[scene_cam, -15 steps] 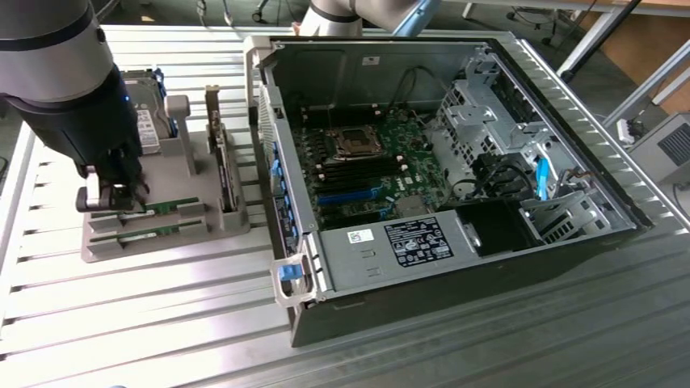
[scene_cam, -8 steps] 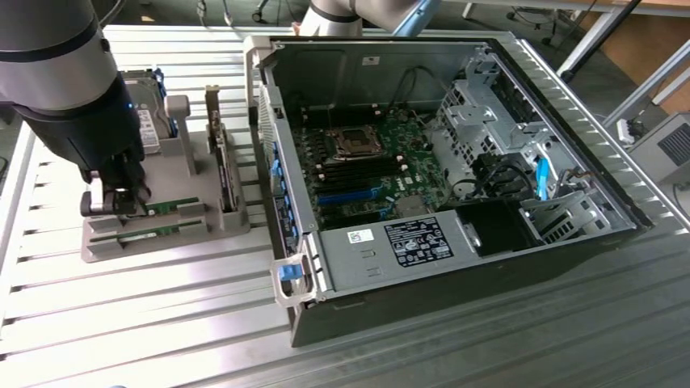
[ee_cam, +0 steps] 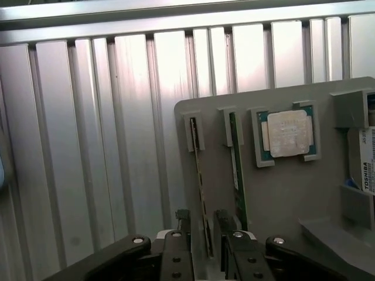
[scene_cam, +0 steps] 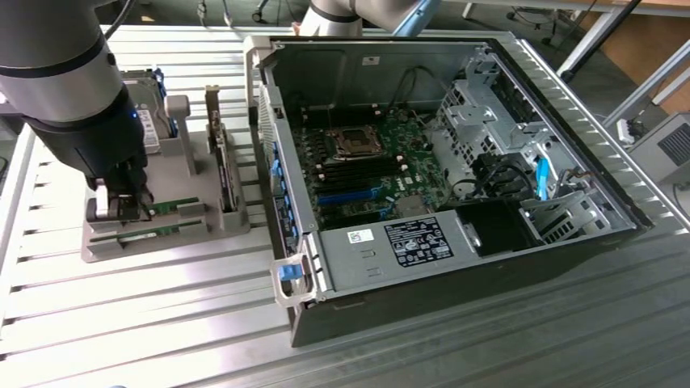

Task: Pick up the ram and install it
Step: 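Pick up the ram and move it above insertion slot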

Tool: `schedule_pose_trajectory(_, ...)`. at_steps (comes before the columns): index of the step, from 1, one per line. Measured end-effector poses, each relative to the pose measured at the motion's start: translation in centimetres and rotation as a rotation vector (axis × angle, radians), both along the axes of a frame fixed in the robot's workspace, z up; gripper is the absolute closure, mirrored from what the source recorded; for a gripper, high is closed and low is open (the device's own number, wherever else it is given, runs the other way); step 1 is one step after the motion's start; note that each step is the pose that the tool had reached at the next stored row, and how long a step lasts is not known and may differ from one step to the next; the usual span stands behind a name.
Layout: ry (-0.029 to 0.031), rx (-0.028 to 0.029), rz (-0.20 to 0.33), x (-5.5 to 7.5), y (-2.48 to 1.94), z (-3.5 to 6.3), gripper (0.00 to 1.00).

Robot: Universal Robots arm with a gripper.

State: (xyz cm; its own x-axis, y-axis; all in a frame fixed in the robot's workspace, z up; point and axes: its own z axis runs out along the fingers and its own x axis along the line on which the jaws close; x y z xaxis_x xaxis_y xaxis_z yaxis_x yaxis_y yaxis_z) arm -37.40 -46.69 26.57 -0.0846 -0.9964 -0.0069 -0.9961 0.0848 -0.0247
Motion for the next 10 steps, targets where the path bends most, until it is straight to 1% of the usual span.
schedule_pose_trajectory(3, -0.0003, 0.0003, 0.000, 0.0, 0.12, -0.36, 0.71)
schedule_pose_trajectory(10, -0.0001, 0.0001, 0.000, 0.0, 0.15, -1.37, 0.71)
